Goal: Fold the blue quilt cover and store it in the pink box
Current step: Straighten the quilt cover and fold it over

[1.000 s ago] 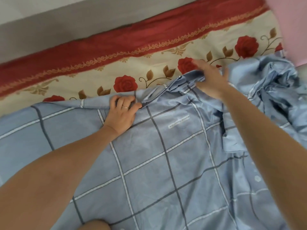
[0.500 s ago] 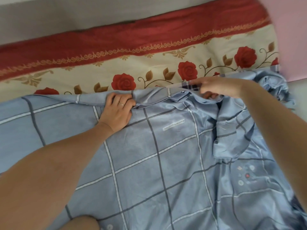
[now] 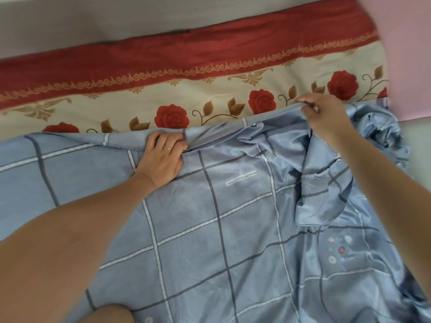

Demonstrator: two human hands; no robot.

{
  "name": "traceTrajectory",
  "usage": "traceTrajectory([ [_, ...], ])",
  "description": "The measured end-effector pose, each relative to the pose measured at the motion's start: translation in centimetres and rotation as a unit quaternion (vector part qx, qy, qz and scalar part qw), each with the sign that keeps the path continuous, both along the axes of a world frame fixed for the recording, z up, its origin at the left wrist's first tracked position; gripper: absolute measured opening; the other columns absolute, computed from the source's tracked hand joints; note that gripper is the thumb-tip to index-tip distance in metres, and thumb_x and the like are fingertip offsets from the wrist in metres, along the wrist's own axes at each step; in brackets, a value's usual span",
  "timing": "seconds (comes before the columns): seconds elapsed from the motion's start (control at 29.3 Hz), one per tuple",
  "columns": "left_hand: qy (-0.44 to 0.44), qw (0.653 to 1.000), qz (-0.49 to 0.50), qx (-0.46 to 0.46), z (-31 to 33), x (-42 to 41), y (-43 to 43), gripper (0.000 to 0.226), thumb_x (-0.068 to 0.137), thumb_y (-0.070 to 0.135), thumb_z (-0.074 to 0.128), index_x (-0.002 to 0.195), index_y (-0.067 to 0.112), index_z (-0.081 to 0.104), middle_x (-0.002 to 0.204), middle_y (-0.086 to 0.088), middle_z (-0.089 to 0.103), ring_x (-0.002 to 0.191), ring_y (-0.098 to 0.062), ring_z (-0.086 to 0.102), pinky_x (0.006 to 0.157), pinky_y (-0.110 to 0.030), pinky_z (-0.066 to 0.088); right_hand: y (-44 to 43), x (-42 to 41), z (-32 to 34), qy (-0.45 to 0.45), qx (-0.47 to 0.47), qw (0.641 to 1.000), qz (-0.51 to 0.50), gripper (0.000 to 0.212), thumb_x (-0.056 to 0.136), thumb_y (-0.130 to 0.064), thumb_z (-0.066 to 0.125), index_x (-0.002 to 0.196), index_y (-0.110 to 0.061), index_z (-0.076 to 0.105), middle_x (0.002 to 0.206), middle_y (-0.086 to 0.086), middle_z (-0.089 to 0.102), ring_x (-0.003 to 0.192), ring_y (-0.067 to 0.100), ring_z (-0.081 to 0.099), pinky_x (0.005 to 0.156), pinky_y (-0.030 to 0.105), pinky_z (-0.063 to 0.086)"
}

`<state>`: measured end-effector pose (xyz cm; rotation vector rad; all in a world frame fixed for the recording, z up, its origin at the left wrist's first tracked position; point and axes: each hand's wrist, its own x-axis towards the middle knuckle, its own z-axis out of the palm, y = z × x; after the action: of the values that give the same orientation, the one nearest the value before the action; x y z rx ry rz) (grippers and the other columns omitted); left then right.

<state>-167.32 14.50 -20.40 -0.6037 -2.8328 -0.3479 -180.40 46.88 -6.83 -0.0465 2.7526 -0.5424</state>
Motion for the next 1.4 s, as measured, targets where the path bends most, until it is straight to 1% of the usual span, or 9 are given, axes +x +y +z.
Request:
traceTrajectory([
  [0.17, -0.048, 0.999, 0.010, 0.020, 0.6, 0.4, 0.0, 0.021, 0.085, 0.017, 0.043, 0.097, 0.006, 0.056, 0.097, -0.015, 0.062, 0.090, -0.032, 0.053, 0.089, -0.042, 0.034, -0.5, -1.4, -2.6, -0.013, 0.014, 0.996, -0.085, 0.030, 0.097, -0.007, 0.041, 0.118, -0.001, 0.061, 0.115, 0.019, 0.062, 0.110, 0.034, 0.055, 0.082, 0.029, 0.038],
  [0.34, -0.064, 0.981, 0.175, 0.057, 2.8, -6.6, -0.9, 0.010, 0.090, 0.004, 0.048, 0.090, 0.006, 0.058, 0.057, -0.010, 0.054, 0.054, -0.030, 0.055, 0.066, -0.037, 0.038, -0.2, -3.8, -4.6, -0.002, 0.001, 0.990, -0.145, 0.028, 0.100, -0.014, 0.039, 0.107, 0.004, 0.058, 0.100, 0.022, 0.058, 0.094, 0.033, 0.054, 0.066, 0.027, 0.026],
  [0.62, -0.031, 0.984, 0.171, 0.040, -0.7, -11.0, -2.1, 0.014, 0.092, 0.016, 0.040, 0.087, 0.009, 0.051, 0.056, -0.009, 0.054, 0.049, -0.028, 0.049, 0.061, -0.036, 0.031, 1.9, -8.4, -7.1, 0.057, 0.126, 0.990, 0.009, 0.032, 0.102, -0.033, 0.037, 0.097, -0.007, 0.056, 0.085, 0.017, 0.059, 0.083, 0.035, 0.056, 0.063, 0.036, 0.035],
  [0.79, -0.032, 0.986, 0.158, 0.044, -0.6, -11.5, -1.8, 0.018, 0.089, 0.021, 0.039, 0.086, 0.009, 0.052, 0.058, -0.009, 0.056, 0.051, -0.028, 0.051, 0.061, -0.035, 0.031, 0.5, -9.5, -8.1, -0.026, 0.130, 0.989, -0.069, 0.027, 0.098, -0.031, 0.047, 0.112, -0.009, 0.052, 0.104, 0.017, 0.058, 0.101, 0.036, 0.054, 0.078, 0.039, 0.040],
  [0.85, -0.036, 0.986, 0.158, 0.042, -0.5, -11.8, -2.0, 0.019, 0.089, 0.022, 0.038, 0.086, 0.009, 0.052, 0.058, -0.009, 0.056, 0.051, -0.028, 0.052, 0.061, -0.035, 0.031, -1.9, -8.8, -7.1, 0.035, 0.173, 0.978, -0.109, 0.036, 0.096, -0.031, 0.050, 0.121, -0.006, 0.047, 0.125, 0.019, 0.047, 0.116, 0.037, 0.045, 0.093, 0.045, 0.037],
  [0.96, -0.042, 0.985, 0.163, 0.040, -0.3, -11.8, -1.9, 0.020, 0.089, 0.023, 0.038, 0.086, 0.009, 0.052, 0.058, -0.009, 0.056, 0.051, -0.028, 0.051, 0.061, -0.036, 0.032, -4.4, -5.5, -3.4, 0.155, 0.079, 0.985, -0.001, 0.046, 0.091, -0.048, 0.052, 0.121, -0.013, 0.051, 0.123, 0.007, 0.050, 0.114, 0.026, 0.047, 0.095, 0.042, 0.034],
  [1.06, -0.047, 0.984, 0.165, 0.042, -0.3, -11.9, -1.9, 0.018, 0.089, 0.022, 0.039, 0.086, 0.010, 0.052, 0.058, -0.008, 0.055, 0.051, -0.028, 0.051, 0.061, -0.035, 0.032, -4.5, -2.6, -1.9, -0.005, 0.116, 0.983, 0.140, 0.069, 0.073, -0.073, 0.052, 0.119, -0.021, 0.054, 0.118, -0.002, 0.056, 0.116, 0.021, 0.049, 0.103, 0.043, 0.028],
  [1.23, -0.048, 0.984, 0.164, 0.039, -0.2, -11.7, -2.0, 0.020, 0.088, 0.021, 0.038, 0.086, 0.009, 0.053, 0.058, -0.008, 0.056, 0.052, -0.028, 0.051, 0.061, -0.035, 0.032, -2.1, -4.2, -3.2, -0.055, 0.003, 0.997, 0.056, 0.020, 0.096, -0.029, 0.046, 0.079, -0.020, 0.042, 0.063, -0.002, 0.045, 0.060, 0.017, 0.047, 0.059, 0.031, 0.033],
  [1.4, -0.045, 0.985, 0.162, 0.045, -0.1, -11.9, -2.0, 0.020, 0.088, 0.021, 0.038, 0.086, 0.009, 0.053, 0.057, -0.008, 0.054, 0.051, -0.028, 0.050, 0.060, -0.035, 0.032, 0.5, -8.4, -4.0, -0.011, -0.018, 0.999, -0.047, 0.016, 0.095, -0.004, 0.042, 0.096, -0.001, 0.058, 0.078, 0.009, 0.052, 0.071, 0.024, 0.049, 0.063, 0.028, 0.030],
])
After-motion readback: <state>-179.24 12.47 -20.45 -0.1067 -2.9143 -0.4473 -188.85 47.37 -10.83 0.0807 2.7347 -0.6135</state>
